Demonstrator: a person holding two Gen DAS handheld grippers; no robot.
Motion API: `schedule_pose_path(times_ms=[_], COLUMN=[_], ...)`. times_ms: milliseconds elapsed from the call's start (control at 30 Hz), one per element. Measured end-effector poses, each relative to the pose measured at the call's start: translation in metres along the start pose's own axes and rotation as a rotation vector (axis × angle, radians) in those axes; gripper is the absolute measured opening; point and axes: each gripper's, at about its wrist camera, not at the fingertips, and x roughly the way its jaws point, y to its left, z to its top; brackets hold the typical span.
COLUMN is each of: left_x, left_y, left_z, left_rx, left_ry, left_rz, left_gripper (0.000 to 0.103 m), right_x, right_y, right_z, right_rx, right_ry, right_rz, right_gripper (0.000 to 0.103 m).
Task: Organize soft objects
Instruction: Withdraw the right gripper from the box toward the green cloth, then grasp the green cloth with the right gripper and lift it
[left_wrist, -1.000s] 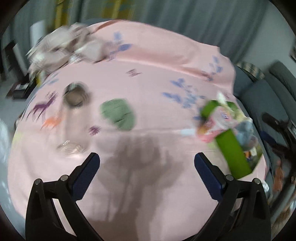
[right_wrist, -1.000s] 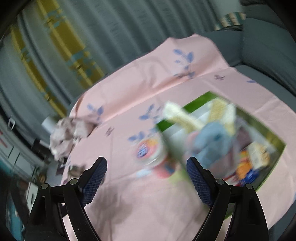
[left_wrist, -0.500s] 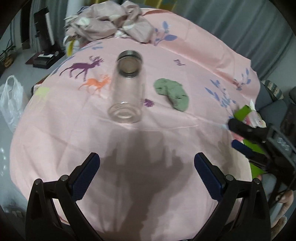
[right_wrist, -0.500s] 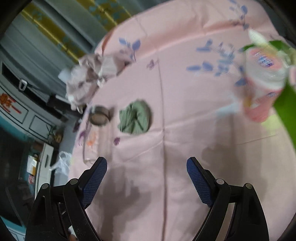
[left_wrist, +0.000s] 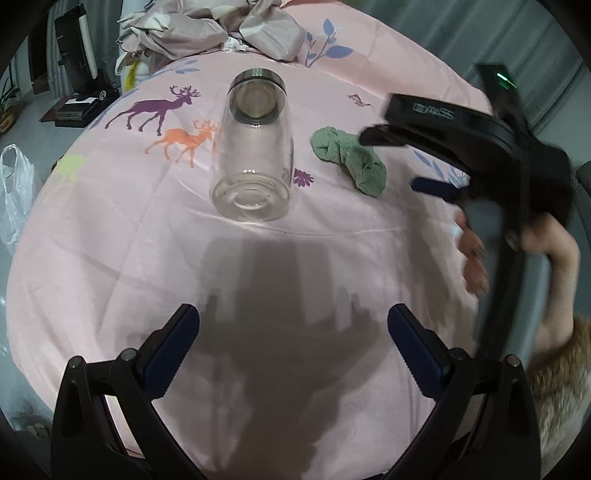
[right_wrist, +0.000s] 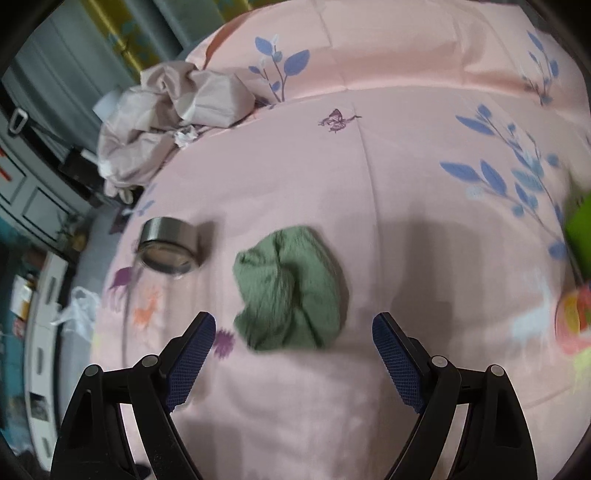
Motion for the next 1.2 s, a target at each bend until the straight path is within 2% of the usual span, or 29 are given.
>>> schedule_pose_path(times_ms=[133,200,233,300,367,533,733,867,1133,1200], left_x=[0.003,0.003,0.002,0.002,0.001,-0.003,-0.007,-0.009,-0.006,-0.004], left_y=[0.000,0.000,0.000,-0.002,-0.004,-0.008,-0.017,-0.027,-0.044,-0.049], left_z=[0.000,-0.001,-0.002,-0.002,-0.003,-0.004,-0.005,-0.008,-0.015,-0.017], left_rx=[0.003,0.004,0.003,0.004,0.006,0.010,0.020,0.038,0.065,0.079], left_ry=[0.009,0.009,0.008,0.010,0.007,0.001,0.001,0.006,0.027,0.038], left_rz=[-0.004,-0.003,-0.004,-0.002,0.002,-0.008,-0.024,-0.038,-0.063,-0.071], left_gripper=[0.101,0.101,0.101,0.101,0.101,0.101,0.101,0.101,0.099,0.099], right_x=[0.022,0.031,0.033,0.029,0.022,-0.019,-0.076,-0.092,-0.084,-0.084], right_y=[0.006,0.007,0.007,0.007,0.004,-0.009,-0.023,-0.039,-0.061,-0.066], right_z=[0.004,0.002,0.001,-0.004,-0.008,-0.018,-0.051,-0.080,-0.123,-0.125], right_rx=[-0.031,-0.046,-0.051,-0.086,-0.093,-0.033,-0.048,-0.023,0.012,0.026], right_ry=[0.038,0.054,0.049,0.015,0.013,-0.027,-0.031,0.045,0.168,0.184], right_rz=[-0.015,-0.040,-0.053,-0.082,-0.076,-0.016,-0.046,-0.039,-0.060,-0.067], right_gripper=[0.071,0.051,0.047,0.027,0.016,0.014,0.014,0.014,0.014,0.024])
